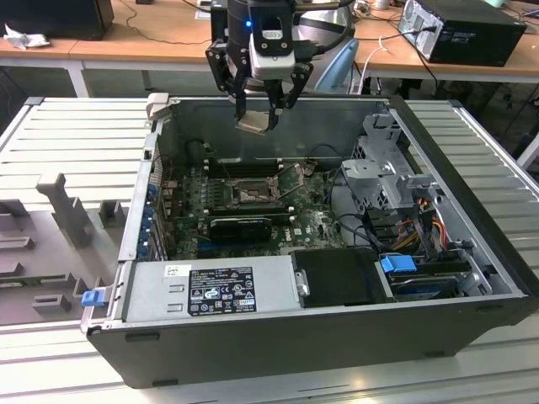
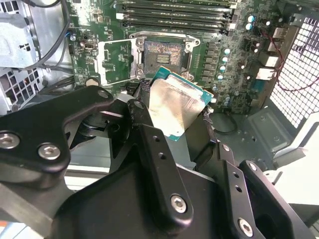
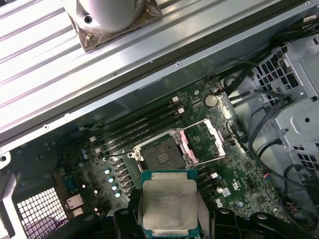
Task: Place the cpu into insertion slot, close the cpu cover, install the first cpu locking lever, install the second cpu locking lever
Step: 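Place the cpu into insertion slot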
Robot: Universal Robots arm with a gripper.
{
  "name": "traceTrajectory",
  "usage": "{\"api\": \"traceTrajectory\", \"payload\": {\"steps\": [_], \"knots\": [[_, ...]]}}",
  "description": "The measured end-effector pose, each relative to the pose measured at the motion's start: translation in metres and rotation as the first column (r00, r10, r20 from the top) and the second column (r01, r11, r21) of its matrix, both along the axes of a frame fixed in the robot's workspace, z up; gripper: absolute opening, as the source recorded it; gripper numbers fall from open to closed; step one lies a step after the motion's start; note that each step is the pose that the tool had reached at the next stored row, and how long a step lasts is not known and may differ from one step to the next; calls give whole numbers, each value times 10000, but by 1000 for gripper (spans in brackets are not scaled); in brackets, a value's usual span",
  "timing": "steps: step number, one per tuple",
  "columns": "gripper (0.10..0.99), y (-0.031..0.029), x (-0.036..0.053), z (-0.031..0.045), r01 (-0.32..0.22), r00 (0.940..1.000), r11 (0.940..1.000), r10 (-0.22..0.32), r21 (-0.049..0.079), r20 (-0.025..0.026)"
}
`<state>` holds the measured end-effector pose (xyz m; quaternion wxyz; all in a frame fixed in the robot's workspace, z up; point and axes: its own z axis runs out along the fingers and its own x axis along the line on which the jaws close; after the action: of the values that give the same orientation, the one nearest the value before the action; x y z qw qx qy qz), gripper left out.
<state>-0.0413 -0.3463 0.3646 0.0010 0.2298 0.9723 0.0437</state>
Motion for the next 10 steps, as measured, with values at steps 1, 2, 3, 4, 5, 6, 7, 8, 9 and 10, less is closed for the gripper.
{"api": "traceTrajectory", "payload": {"steps": [1,2,3,4,5,6,7,8,9,10], "knots": [[529,0,0,0,29,10000,10000,-29,0,0],[529,0,0,0,93,10000,10000,-93,1,0],[529,0,0,0,130,9999,9999,-130,0,0],[529,0,0,0,159,9999,9999,-159,0,0],[529,0,0,0,205,9998,9998,-205,0,1],[529,0,0,0,247,9997,9997,-247,1,1],[529,0,0,0,271,9996,9996,-271,1,1],[529,0,0,-1,326,9995,9995,-326,1,1],[529,0,0,-1,354,9994,9994,-354,1,1],[529,0,0,0,385,9993,9993,-385,1,1]]}}
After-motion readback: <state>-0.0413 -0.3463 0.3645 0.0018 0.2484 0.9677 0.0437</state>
